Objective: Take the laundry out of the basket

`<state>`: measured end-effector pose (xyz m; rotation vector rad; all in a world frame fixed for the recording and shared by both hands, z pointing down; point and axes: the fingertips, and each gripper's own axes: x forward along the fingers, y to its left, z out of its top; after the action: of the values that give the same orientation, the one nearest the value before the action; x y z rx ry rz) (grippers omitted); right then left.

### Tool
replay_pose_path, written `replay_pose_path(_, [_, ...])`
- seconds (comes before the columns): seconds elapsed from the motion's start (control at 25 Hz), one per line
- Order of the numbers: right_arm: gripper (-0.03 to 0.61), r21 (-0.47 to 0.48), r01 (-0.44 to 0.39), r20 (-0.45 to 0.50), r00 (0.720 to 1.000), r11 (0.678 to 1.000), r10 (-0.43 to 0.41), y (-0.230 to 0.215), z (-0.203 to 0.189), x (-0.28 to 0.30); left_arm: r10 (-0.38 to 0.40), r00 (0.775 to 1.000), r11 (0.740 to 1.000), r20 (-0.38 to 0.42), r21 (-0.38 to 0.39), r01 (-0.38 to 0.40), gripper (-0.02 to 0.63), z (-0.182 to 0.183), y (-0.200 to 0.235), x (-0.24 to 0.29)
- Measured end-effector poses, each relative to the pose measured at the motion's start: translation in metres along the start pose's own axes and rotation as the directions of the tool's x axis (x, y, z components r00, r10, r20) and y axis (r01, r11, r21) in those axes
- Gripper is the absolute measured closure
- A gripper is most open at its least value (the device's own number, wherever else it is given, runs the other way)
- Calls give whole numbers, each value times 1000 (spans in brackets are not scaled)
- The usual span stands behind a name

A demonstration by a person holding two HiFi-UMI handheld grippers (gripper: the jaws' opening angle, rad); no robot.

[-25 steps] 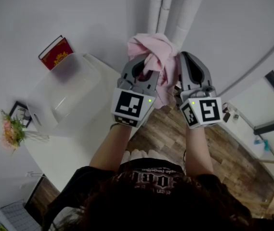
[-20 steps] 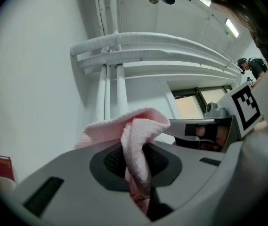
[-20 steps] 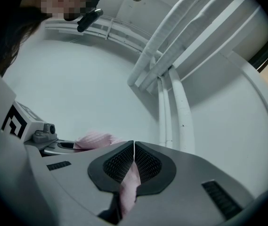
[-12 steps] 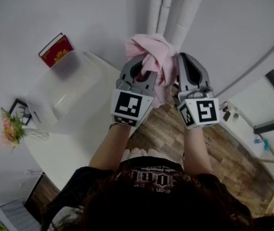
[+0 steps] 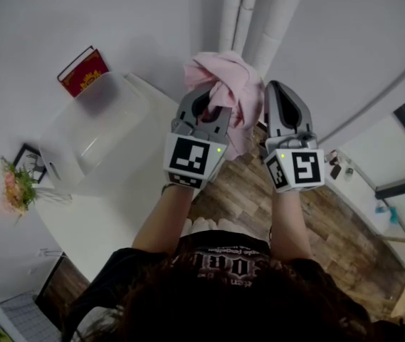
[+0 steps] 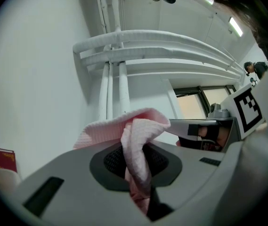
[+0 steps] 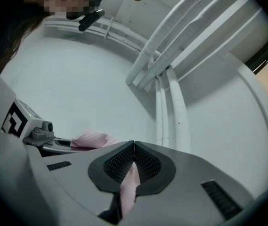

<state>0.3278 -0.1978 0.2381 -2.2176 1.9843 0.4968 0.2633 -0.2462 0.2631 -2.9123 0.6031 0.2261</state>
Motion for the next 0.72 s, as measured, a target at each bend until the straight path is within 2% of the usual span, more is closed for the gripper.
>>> replay_pose_path(0.72, [552, -23, 31, -26, 999, 999, -32, -8, -6, -7, 18, 1000, 999, -12, -31, -18, 568, -8, 1, 1])
